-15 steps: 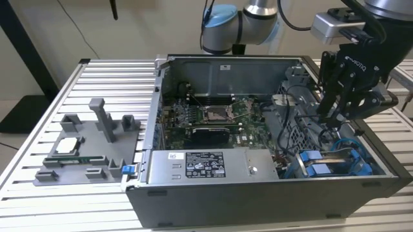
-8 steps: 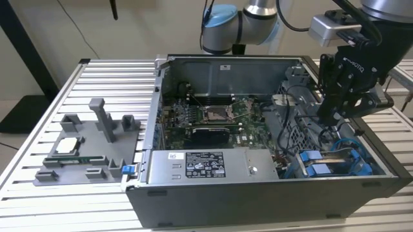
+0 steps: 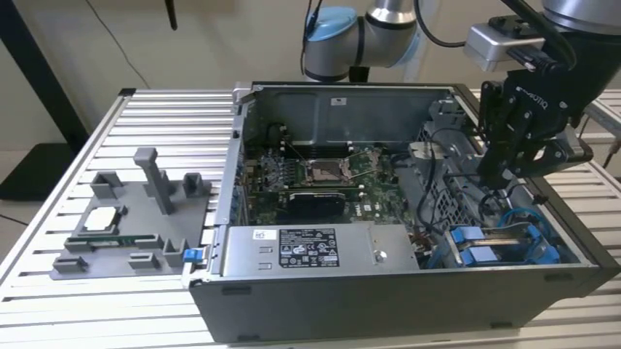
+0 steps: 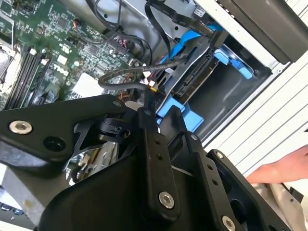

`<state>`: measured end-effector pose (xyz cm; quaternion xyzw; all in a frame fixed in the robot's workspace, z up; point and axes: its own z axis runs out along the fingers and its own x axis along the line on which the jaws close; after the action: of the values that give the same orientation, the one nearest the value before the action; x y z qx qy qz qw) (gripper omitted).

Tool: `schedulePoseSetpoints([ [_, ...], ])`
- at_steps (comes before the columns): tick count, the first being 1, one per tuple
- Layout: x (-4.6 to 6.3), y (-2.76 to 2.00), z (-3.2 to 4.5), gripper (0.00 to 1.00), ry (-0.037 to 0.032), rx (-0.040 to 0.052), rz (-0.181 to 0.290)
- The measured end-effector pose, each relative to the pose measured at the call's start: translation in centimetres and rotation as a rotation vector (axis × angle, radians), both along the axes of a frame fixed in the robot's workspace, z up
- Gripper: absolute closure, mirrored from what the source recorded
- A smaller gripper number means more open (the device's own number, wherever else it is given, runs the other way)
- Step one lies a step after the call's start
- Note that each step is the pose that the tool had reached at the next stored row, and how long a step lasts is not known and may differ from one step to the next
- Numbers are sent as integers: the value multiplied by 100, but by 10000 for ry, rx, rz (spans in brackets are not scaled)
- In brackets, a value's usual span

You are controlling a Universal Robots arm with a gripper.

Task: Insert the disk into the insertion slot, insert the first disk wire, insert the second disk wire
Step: 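Insert the first disk wire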

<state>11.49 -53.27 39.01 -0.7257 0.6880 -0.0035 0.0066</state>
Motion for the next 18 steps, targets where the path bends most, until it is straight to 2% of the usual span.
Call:
schedulePoseSetpoints([
  [4, 0, 0, 47, 0, -3, 51, 12],
  [7, 0, 0, 48, 0, -12, 63, 19],
  [12, 0, 3, 25, 0, -92, 94, 44],
  [18, -5, 3, -12, 0, -94, 163, 43],
])
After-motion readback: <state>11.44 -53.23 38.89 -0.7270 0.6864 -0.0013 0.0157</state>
